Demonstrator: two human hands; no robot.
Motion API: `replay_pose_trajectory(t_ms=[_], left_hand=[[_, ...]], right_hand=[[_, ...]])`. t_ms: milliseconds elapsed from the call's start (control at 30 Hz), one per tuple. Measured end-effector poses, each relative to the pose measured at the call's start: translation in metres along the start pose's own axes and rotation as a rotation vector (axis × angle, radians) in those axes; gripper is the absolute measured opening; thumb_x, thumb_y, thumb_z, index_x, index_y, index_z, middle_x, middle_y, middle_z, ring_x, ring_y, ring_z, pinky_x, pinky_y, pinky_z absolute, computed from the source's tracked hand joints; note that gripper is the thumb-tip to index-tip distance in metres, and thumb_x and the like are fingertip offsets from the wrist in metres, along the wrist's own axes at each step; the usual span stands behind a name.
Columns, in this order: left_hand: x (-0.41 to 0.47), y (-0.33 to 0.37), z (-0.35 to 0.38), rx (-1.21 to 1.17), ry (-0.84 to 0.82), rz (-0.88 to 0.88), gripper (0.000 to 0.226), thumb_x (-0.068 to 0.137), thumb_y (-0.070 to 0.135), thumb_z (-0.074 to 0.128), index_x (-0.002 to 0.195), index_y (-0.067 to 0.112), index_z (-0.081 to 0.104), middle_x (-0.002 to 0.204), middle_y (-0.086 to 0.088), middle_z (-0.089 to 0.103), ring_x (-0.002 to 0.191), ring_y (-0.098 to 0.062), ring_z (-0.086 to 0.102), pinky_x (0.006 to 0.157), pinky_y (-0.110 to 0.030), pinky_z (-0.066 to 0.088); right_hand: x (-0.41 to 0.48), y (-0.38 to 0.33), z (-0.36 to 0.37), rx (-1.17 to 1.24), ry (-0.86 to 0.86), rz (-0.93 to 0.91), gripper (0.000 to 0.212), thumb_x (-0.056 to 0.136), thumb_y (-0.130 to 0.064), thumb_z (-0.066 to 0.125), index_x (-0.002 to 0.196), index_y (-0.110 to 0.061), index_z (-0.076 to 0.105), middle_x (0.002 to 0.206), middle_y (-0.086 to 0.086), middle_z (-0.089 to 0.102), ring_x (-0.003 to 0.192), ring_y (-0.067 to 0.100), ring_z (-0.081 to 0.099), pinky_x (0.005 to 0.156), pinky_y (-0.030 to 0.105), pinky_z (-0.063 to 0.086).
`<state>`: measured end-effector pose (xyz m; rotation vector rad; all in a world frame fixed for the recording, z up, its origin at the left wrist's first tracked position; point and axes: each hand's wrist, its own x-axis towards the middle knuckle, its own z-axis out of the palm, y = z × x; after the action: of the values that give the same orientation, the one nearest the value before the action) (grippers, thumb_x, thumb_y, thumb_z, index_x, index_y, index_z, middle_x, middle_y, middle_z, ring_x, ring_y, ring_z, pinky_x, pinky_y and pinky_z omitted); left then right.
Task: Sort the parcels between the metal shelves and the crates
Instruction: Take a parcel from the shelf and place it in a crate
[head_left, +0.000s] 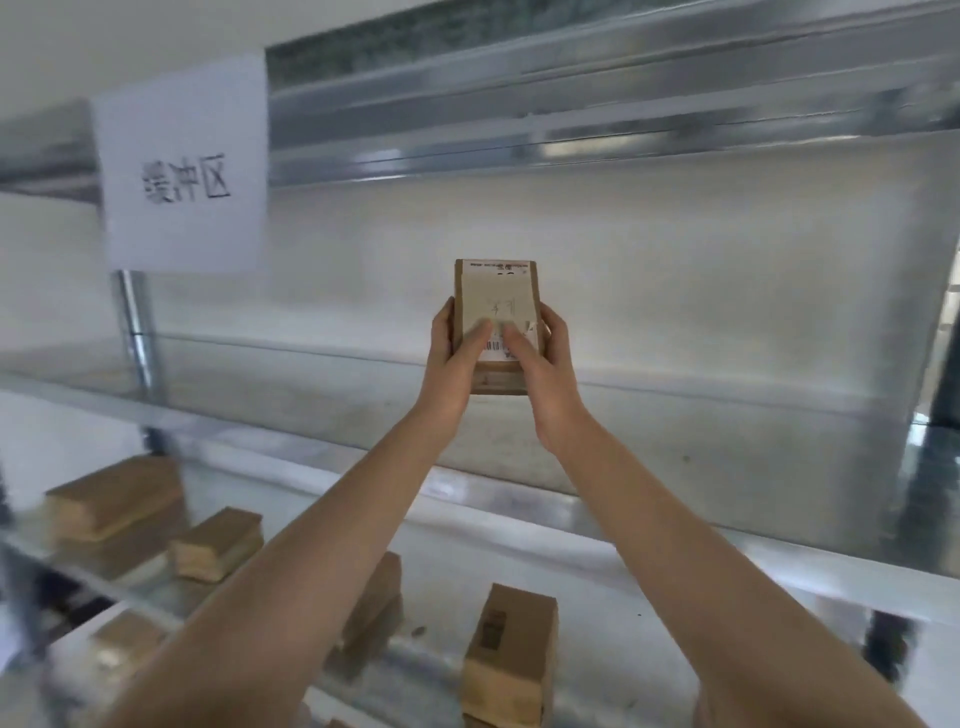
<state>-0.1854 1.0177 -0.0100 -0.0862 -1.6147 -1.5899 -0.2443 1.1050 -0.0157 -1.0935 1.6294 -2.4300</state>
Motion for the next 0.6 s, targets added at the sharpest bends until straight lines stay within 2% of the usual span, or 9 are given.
replay_pose_trajectory(t_ms=[100, 167, 233, 333, 367, 467, 500, 567, 600], left_hand=[[0.002, 0.009, -0.087, 0.067, 0.066, 0.038, 0.034, 0.101, 0.012, 0.052, 0.133, 0.022, 0.045, 0.118, 0.006, 0.063, 0.095, 0.005, 0.066, 0.077, -0.014, 0.053], [0.001, 0.013, -0.15, 0.14, 0.11, 0.03, 0.038, 0.101, 0.018, 0.054, 0.137, 0.019, 0.046, 0.123, 0.004, 0.065, 0.106, -0.003, 0.066, 0.086, -0.019, 0.054], [-0.003, 0.019, -0.216, 0.193, 0.171, -0.009, 0.057, 0.1, 0.029, 0.056, 0.151, 0.021, 0.034, 0.137, 0.002, 0.059, 0.12, -0.01, 0.06, 0.095, -0.022, 0.052], [-0.018, 0.03, -0.307, 0.244, 0.267, -0.059, 0.065, 0.099, 0.035, 0.056, 0.155, 0.027, 0.025, 0.142, 0.004, 0.055, 0.125, -0.012, 0.057, 0.104, -0.032, 0.048], [-0.024, 0.034, -0.334, 0.256, 0.288, -0.056, 0.063, 0.1, 0.035, 0.056, 0.155, 0.026, 0.026, 0.14, 0.002, 0.057, 0.124, -0.014, 0.058, 0.105, -0.036, 0.048], [-0.041, 0.045, -0.412, 0.314, 0.375, -0.041, 0.05, 0.102, 0.026, 0.052, 0.15, 0.022, 0.037, 0.134, -0.002, 0.062, 0.118, -0.016, 0.063, 0.096, -0.032, 0.053], [-0.046, 0.049, -0.435, 0.336, 0.406, -0.043, 0.049, 0.102, 0.027, 0.052, 0.149, 0.022, 0.038, 0.133, -0.002, 0.062, 0.119, -0.018, 0.062, 0.097, -0.034, 0.053], [-0.055, 0.052, -0.479, 0.371, 0.472, -0.046, 0.054, 0.099, 0.03, 0.055, 0.149, 0.02, 0.038, 0.134, -0.004, 0.061, 0.121, -0.022, 0.061, 0.102, -0.042, 0.05], [-0.056, 0.052, -0.501, 0.391, 0.507, -0.044, 0.053, 0.1, 0.028, 0.054, 0.149, 0.019, 0.038, 0.134, -0.004, 0.061, 0.119, -0.02, 0.062, 0.102, -0.04, 0.05]], right_hand=[[-0.001, 0.026, 0.083, 0.058, -0.122, 0.038, 0.059, 0.1, -0.017, 0.059, 0.15, -0.019, 0.029, 0.14, 0.005, 0.053, 0.125, 0.019, 0.056, 0.108, 0.036, 0.046], [-0.008, 0.041, 0.14, 0.11, -0.209, 0.091, 0.067, 0.101, -0.018, 0.057, 0.156, -0.022, 0.019, 0.145, 0.003, 0.05, 0.126, 0.016, 0.055, 0.109, 0.036, 0.044], [-0.016, 0.057, 0.197, 0.152, -0.299, 0.121, 0.057, 0.101, -0.017, 0.056, 0.152, -0.021, 0.031, 0.139, 0.001, 0.057, 0.115, 0.01, 0.061, 0.099, 0.03, 0.051], [-0.032, 0.081, 0.281, 0.2, -0.423, 0.183, 0.038, 0.101, -0.017, 0.055, 0.14, -0.019, 0.051, 0.124, 0.001, 0.067, 0.099, 0.009, 0.068, 0.074, 0.019, 0.056], [-0.037, 0.09, 0.309, 0.211, -0.462, 0.203, 0.037, 0.102, -0.017, 0.054, 0.139, -0.018, 0.052, 0.124, 0.001, 0.067, 0.099, 0.009, 0.069, 0.073, 0.019, 0.057], [-0.053, 0.115, 0.388, 0.21, -0.565, 0.227, 0.038, 0.103, -0.019, 0.053, 0.141, -0.019, 0.049, 0.128, 0.001, 0.064, 0.105, 0.011, 0.066, 0.074, 0.018, 0.055], [-0.059, 0.123, 0.413, 0.211, -0.6, 0.241, 0.039, 0.103, -0.021, 0.052, 0.142, -0.02, 0.048, 0.128, -0.001, 0.064, 0.106, 0.009, 0.065, 0.074, 0.017, 0.054], [-0.068, 0.139, 0.457, 0.221, -0.671, 0.273, 0.039, 0.104, -0.023, 0.052, 0.142, -0.024, 0.047, 0.12, -0.009, 0.064, 0.094, -0.006, 0.065, 0.066, 0.01, 0.052], [-0.071, 0.149, 0.478, 0.234, -0.699, 0.283, 0.039, 0.104, -0.023, 0.051, 0.142, -0.026, 0.046, 0.116, -0.013, 0.063, 0.087, -0.013, 0.064, 0.062, 0.008, 0.05]])
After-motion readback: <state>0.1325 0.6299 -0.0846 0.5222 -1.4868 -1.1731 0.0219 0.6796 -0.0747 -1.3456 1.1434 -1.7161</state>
